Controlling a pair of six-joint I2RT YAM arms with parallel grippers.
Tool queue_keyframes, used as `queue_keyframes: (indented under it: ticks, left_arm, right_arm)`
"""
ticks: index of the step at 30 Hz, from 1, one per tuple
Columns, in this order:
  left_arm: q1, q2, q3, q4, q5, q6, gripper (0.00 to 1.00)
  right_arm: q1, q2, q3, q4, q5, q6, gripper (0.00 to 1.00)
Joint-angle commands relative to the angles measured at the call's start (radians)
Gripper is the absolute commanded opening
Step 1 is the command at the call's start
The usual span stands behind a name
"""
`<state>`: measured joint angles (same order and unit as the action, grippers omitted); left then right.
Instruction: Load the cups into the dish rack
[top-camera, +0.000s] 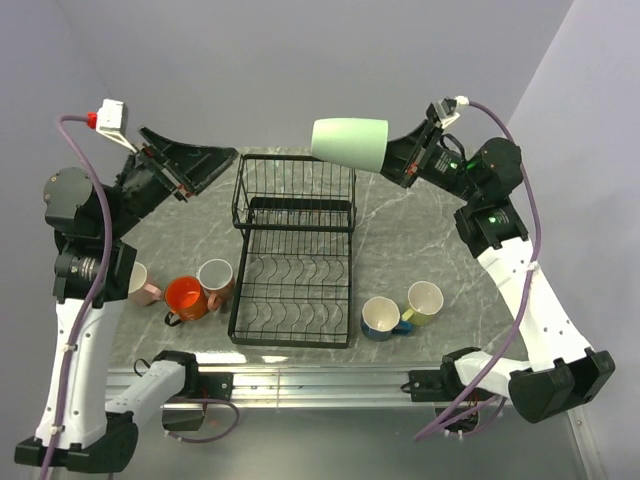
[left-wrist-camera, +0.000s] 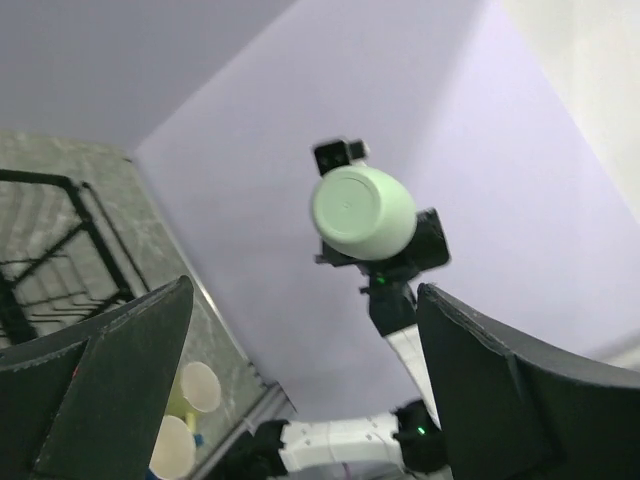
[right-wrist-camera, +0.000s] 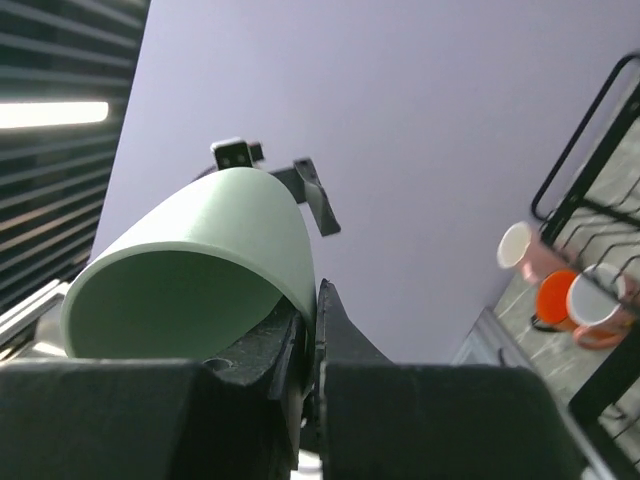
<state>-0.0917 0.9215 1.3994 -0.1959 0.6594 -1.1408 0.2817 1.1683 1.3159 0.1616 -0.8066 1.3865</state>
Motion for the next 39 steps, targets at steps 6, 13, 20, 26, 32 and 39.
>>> queue_keyframes:
  ticks: [6, 13, 20, 26, 32, 39]
  left_arm:
    - [-0.318, 0.160, 0.257, -0.158, -0.246, 0.156, 0.99]
    - [-0.488, 0.204, 0.205, -0.122, -0.386, 0.164, 0.98]
    - [-0.597, 0.258, 0.214, -0.099, -0.439, 0.191, 0.98]
    - [-0.620, 0.275, 0.230, -0.074, -0.411, 0.204, 0.84]
    - [-0.625, 0.234, 0.171, -0.068, -0.399, 0.199, 0.21]
    - [-0.626, 0.129, 0.139, -0.241, -0.503, 0.248, 0.00]
  right_arm:
    - [0.094, -0.004, 0.034, 0.085, -0.017, -0.014, 0.00]
    - [0.132, -0.015, -0.012, 0.062, 0.003, -0.043, 0.00]
    - [0.175, -0.010, -0.033, 0.038, 0.018, -0.072, 0.00]
    - [0.188, 0.004, -0.073, 0.069, 0.027, -0.064, 0.00]
    - [0.191, -0.007, -0.119, 0.069, 0.056, -0.078, 0.00]
    - [0.183, -0.027, -0.092, -0.132, 0.063, -0.220, 0.09]
